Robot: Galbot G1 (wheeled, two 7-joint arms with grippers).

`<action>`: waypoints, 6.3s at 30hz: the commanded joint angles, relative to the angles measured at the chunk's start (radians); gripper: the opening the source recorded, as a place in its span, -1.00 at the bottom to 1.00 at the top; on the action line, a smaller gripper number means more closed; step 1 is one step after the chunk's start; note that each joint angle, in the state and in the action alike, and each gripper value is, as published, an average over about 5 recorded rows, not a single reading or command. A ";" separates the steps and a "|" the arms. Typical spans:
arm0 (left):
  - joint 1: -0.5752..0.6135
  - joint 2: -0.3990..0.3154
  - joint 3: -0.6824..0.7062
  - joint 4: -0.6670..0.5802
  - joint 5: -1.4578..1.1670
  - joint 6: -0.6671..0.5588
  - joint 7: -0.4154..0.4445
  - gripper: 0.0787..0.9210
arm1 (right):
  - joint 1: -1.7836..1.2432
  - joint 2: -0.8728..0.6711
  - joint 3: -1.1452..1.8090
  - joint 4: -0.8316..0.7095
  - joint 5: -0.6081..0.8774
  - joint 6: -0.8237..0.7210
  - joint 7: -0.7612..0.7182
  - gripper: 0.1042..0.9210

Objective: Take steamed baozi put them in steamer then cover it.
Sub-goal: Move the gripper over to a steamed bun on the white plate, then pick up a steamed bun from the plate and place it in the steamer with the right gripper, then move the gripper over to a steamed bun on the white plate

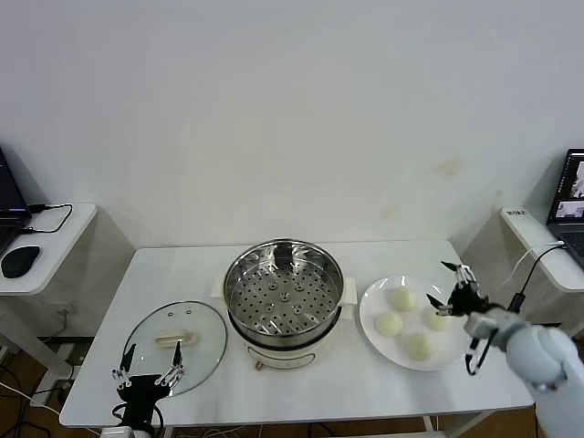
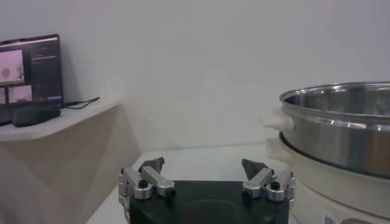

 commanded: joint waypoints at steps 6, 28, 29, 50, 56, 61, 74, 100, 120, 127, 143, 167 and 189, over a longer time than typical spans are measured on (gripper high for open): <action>-0.013 0.002 -0.013 0.001 0.009 0.010 -0.016 0.77 | 0.552 -0.132 -0.557 -0.248 0.061 0.060 -0.300 0.76; -0.024 0.011 -0.052 0.013 0.000 0.006 -0.022 0.77 | 0.782 0.095 -0.915 -0.514 0.121 0.080 -0.416 0.76; -0.024 0.012 -0.053 0.012 0.000 0.006 -0.022 0.77 | 0.782 0.108 -0.914 -0.528 0.113 0.078 -0.414 0.76; -0.037 0.018 -0.066 0.007 0.002 0.008 -0.019 0.77 | 0.782 0.241 -0.901 -0.709 0.057 0.067 -0.376 0.76; -0.037 0.019 -0.066 0.009 0.003 0.007 -0.019 0.77 | 0.786 0.265 -0.902 -0.740 0.055 0.057 -0.386 0.68; -0.037 0.020 -0.066 0.010 0.001 0.007 -0.019 0.77 | 0.790 0.270 -0.904 -0.756 0.051 0.049 -0.406 0.54; -0.037 0.023 -0.065 0.007 0.001 0.005 -0.022 0.77 | 0.789 0.265 -0.906 -0.753 0.067 0.058 -0.399 0.26; -0.054 0.066 -0.041 -0.004 -0.018 0.006 -0.014 0.77 | 1.344 0.069 -1.299 -0.362 0.549 -0.008 -0.422 0.24; -0.033 0.063 -0.082 -0.041 0.029 -0.026 -0.008 0.77 | 1.468 0.542 -1.561 -0.390 0.562 0.163 -0.274 0.26; -0.034 0.052 -0.083 -0.049 0.034 -0.026 -0.008 0.77 | 1.425 0.632 -1.599 -0.448 0.436 0.270 -0.274 0.26; -0.048 0.052 -0.084 -0.032 0.034 -0.024 -0.007 0.77 | 1.314 0.689 -1.582 -0.626 0.130 0.511 -0.225 0.27; -0.039 0.055 -0.087 -0.071 0.036 -0.016 -0.006 0.77 | 1.463 0.495 -1.552 -0.346 0.574 0.073 -0.365 0.76; -0.010 0.076 -0.094 -0.094 0.059 0.045 0.000 0.77 | 1.332 -0.155 -1.506 -0.035 0.486 -0.263 -0.376 0.76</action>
